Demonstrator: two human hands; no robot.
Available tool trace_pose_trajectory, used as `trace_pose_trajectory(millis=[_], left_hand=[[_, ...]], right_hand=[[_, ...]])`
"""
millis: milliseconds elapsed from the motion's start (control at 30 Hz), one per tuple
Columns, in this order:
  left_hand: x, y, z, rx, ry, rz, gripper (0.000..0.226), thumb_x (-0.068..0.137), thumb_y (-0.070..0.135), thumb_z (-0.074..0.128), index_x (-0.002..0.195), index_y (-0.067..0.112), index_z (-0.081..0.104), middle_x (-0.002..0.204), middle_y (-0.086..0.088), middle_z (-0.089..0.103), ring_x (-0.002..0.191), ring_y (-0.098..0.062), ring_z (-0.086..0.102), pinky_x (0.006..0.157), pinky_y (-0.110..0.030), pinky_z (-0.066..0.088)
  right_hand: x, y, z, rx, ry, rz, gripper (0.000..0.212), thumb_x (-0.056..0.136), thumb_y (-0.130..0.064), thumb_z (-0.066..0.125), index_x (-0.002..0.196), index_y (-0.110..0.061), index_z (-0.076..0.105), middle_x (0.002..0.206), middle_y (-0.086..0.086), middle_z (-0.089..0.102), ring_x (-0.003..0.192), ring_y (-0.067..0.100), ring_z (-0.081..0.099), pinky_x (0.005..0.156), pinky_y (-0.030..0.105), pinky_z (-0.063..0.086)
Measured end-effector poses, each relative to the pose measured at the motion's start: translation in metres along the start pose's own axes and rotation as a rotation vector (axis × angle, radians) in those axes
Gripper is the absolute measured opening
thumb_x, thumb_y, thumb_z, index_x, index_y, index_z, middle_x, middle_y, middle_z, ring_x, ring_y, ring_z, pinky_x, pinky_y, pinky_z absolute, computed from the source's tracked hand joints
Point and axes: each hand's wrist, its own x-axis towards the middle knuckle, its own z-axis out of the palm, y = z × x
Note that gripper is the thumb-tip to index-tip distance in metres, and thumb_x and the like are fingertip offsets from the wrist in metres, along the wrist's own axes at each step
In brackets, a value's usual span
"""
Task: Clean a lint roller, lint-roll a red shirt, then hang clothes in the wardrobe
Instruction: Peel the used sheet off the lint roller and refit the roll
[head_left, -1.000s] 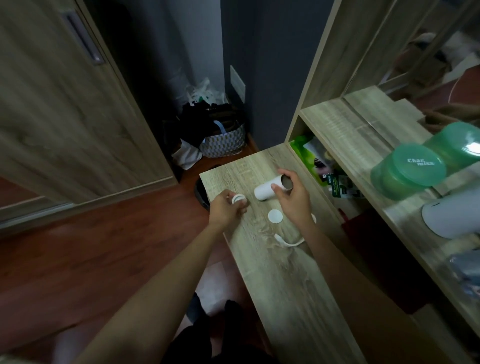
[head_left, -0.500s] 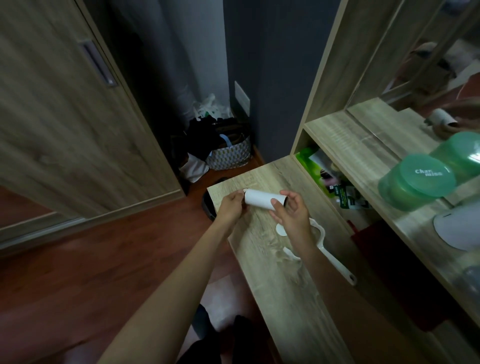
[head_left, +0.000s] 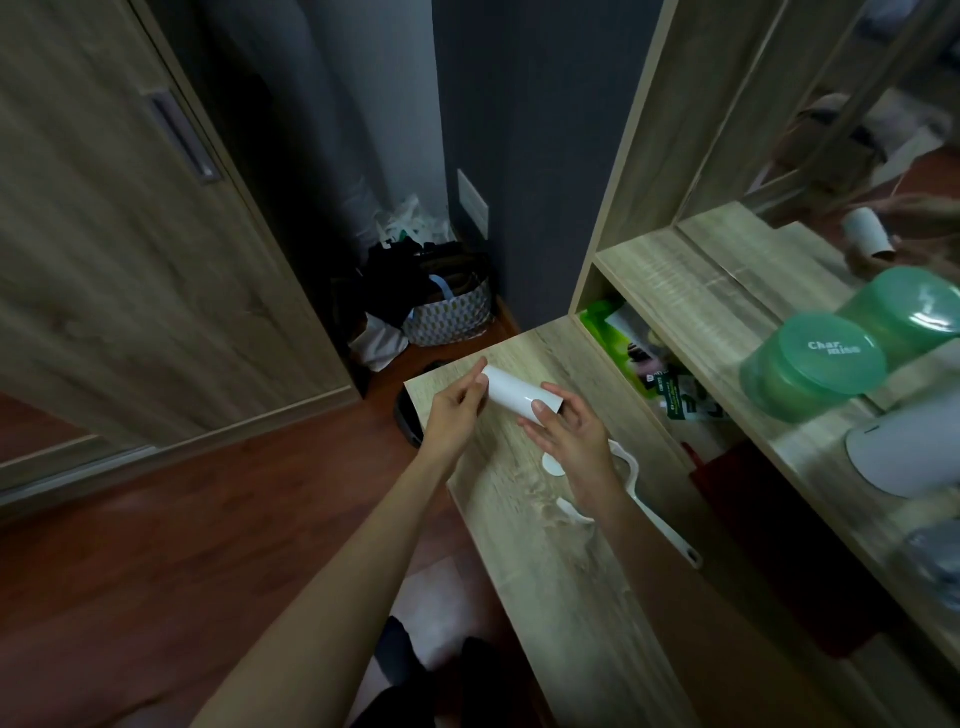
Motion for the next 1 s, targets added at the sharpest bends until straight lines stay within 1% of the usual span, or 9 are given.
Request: trace_pose_trajectory(millis=[133,400,500,600,667,733,833,933,1000], left_hand=[[-0.001,0.0,-0.002,0.018,-0.024,0.002,0.04,0.101,0.02,0.046,0.139,0.008,0.05,0.139,0.004,0.052,0.125,-0.007,0.05,0.107,-0.026,0.041],[-0.004,0.011,-0.02,-0.059,-0.133,-0.058,0.039,0.091,0.017,0.065,0.13,0.016,0.06,0.129,-0.008,0.059,0.117,-0.021,0.061,0.095,-0.033,0.054],[-0.005,0.01,-0.025,-0.078,-0.119,-0.054,0.035,0.09,0.013,0.066,0.125,0.015,0.064,0.128,-0.014,0.058,0.115,-0.024,0.062,0.091,-0.035,0.056],[-0.007,0.006,-0.032,-0.066,-0.088,-0.044,0.033,0.089,0.014,0.066,0.122,0.016,0.064,0.127,-0.015,0.058,0.113,-0.024,0.062,0.089,-0.033,0.056],[-0.009,0.002,-0.037,-0.059,-0.067,-0.055,0.031,0.089,0.014,0.066,0.12,0.016,0.065,0.125,-0.015,0.059,0.109,-0.022,0.063,0.087,-0.031,0.057],[-0.011,-0.003,-0.041,-0.066,-0.056,-0.064,0.028,0.089,0.015,0.066,0.117,0.019,0.065,0.121,-0.012,0.06,0.104,-0.02,0.064,0.086,-0.029,0.057],[-0.014,-0.01,-0.042,-0.093,-0.031,-0.087,0.026,0.089,0.015,0.067,0.115,0.019,0.066,0.115,-0.011,0.063,0.103,-0.02,0.065,0.084,-0.028,0.058],[-0.015,-0.014,-0.043,-0.11,-0.007,-0.093,0.027,0.09,0.014,0.066,0.117,0.016,0.065,0.112,-0.01,0.064,0.102,-0.02,0.065,0.082,-0.027,0.058],[-0.017,-0.015,-0.043,-0.12,0.0,-0.089,0.03,0.091,0.014,0.065,0.12,0.013,0.064,0.111,-0.008,0.064,0.1,-0.018,0.066,0.08,-0.026,0.058]], right_hand=[[0.001,-0.002,-0.001,0.009,-0.007,0.029,0.03,0.087,-0.008,0.066,0.116,-0.009,0.059,0.122,0.007,0.058,0.099,0.025,0.069,0.085,0.033,0.056],[0.006,-0.015,-0.01,-0.087,-0.169,0.08,0.035,0.087,-0.008,0.064,0.121,-0.005,0.055,0.126,0.014,0.056,0.11,0.031,0.063,0.079,0.028,0.057],[0.01,-0.021,-0.02,-0.313,-0.169,0.063,0.037,0.091,-0.019,0.06,0.127,-0.013,0.053,0.125,0.006,0.056,0.111,0.022,0.06,0.083,0.028,0.056],[0.015,-0.016,-0.039,-0.762,-0.048,-0.095,0.044,0.088,-0.032,0.064,0.129,-0.019,0.053,0.12,-0.002,0.058,0.105,0.012,0.058,0.083,0.022,0.049],[0.017,-0.006,-0.054,-1.076,-0.107,-0.203,0.046,0.083,-0.033,0.071,0.125,-0.02,0.057,0.117,-0.003,0.057,0.102,0.013,0.056,0.082,0.024,0.045],[0.017,0.006,-0.062,-1.296,-0.25,-0.27,0.049,0.078,-0.028,0.075,0.124,-0.017,0.059,0.12,0.003,0.058,0.107,0.02,0.056,0.087,0.027,0.042],[0.015,0.018,-0.063,-1.464,-0.32,-0.263,0.051,0.076,-0.026,0.077,0.123,-0.017,0.061,0.12,0.007,0.057,0.112,0.023,0.053,0.092,0.032,0.041],[0.016,0.025,-0.062,-1.571,-0.316,-0.284,0.041,0.082,-0.023,0.069,0.122,-0.019,0.063,0.118,0.008,0.058,0.109,0.025,0.054,0.085,0.03,0.04],[0.016,0.025,-0.06,-1.554,-0.278,-0.308,0.034,0.083,-0.017,0.066,0.117,-0.016,0.066,0.113,0.01,0.061,0.104,0.025,0.056,0.081,0.03,0.041]])
